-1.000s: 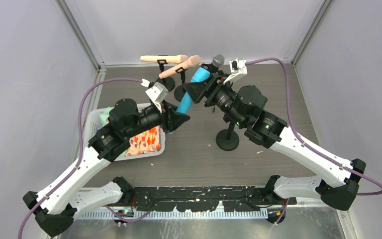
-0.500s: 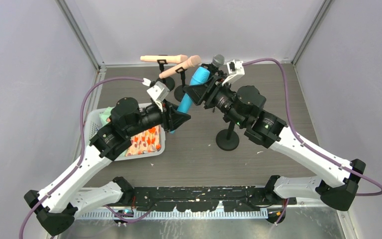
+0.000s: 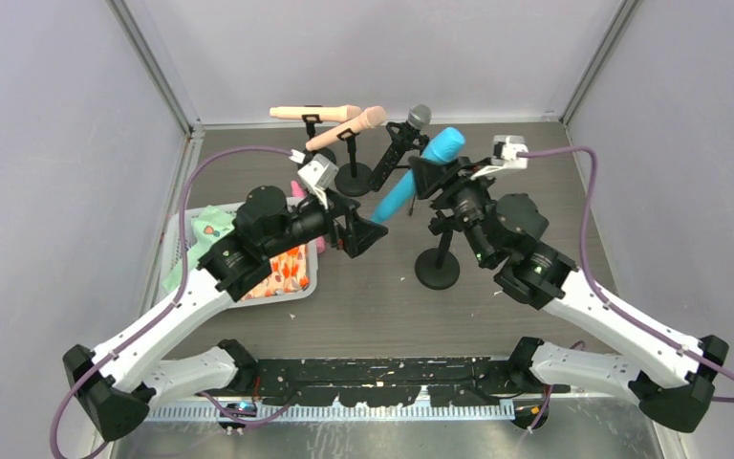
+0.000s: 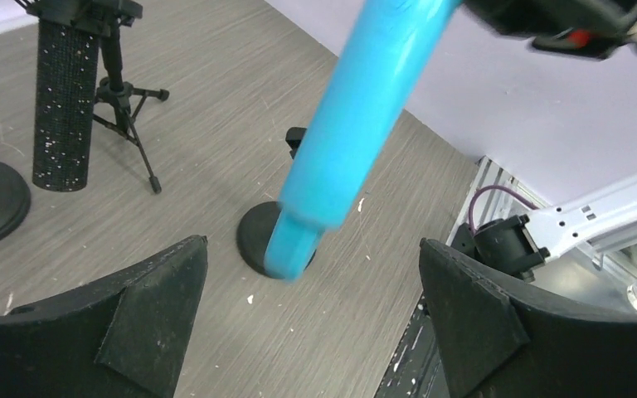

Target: Attach the microphones to the stand

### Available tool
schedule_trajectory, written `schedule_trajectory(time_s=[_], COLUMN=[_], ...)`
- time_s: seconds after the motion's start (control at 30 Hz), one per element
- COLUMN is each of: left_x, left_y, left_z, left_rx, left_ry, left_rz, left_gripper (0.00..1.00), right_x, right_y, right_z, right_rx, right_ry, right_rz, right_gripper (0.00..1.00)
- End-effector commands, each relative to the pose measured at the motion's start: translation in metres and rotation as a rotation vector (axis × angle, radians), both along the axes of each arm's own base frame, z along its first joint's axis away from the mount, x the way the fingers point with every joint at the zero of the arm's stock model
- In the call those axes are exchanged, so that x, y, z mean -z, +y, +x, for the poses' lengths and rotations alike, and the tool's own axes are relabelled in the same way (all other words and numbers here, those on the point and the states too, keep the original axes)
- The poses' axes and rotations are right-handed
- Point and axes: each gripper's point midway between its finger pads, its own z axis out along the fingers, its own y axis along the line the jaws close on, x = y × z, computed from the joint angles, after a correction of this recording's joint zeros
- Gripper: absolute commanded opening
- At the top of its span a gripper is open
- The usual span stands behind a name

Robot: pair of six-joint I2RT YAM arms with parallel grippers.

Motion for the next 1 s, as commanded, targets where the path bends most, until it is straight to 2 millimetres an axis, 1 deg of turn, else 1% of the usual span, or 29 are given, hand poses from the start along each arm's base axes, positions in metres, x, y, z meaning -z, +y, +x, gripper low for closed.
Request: schedule_trajectory(time_s=[0.0, 0.1, 0.13, 0.23, 0.33, 0.43, 0.53, 0.63, 0.7, 0.83, 0.97], left_x=[-0.011, -0.006, -0.007, 0.002, 0.012, 0.024, 0.032, 0.037, 0.038, 0.035, 0.043], left_y=[-0.018, -0.032, -0.037, -0.055, -0.071, -0.087, -0.105, -0.117, -0.122, -0.127, -0.133], left_z=[0.016, 0.019, 0.02, 0.023, 0.028, 0.038, 0.041, 0.046, 0.051, 0.057, 0.056], left_rx=[-0.023, -0.017, -0.009, 0.039, 0.104, 0.153, 0.238, 0.31, 0.347, 0.441, 0.545], left_ry=[0.0, -0.035, -0.063, -0.128, -0.22, -0.303, -0.361, -0.424, -0.443, -0.492, -0.524], left_rz=[-0.09, -0.094, -0.1, -0.073, -0.034, 0.016, 0.057, 0.072, 0.058, 0.0, -0.02], left_gripper=[1.0, 1.0, 1.0, 1.0, 1.0, 1.0, 1.0, 1.0, 1.0, 1.0, 1.0], right_x=[-0.022, -0.019, -0.019, -0.02, -0.022, -0.025, -0.022, -0.008, -0.004, 0.008, 0.026], right_y=[-0.081, -0.114, -0.124, -0.152, -0.171, -0.183, -0.182, -0.177, -0.173, -0.153, -0.134], right_z=[0.003, -0.005, -0.009, -0.021, -0.032, -0.042, -0.05, -0.056, -0.058, -0.059, -0.053], right_rx=[0.317, 0.416, 0.442, 0.507, 0.533, 0.525, 0.443, 0.343, 0.3, 0.173, 0.078], right_ry=[-0.071, -0.069, -0.07, -0.07, -0.064, -0.057, -0.069, -0.057, -0.058, -0.075, -0.082], right_rz=[-0.086, -0.135, -0.138, -0.157, -0.218, -0.355, -0.536, -0.703, -0.747, -0.849, -0.976], right_gripper=[0.01, 0.01, 0.01, 0.01, 0.01, 0.01, 0.01, 0.01, 0.01, 0.01, 0.01])
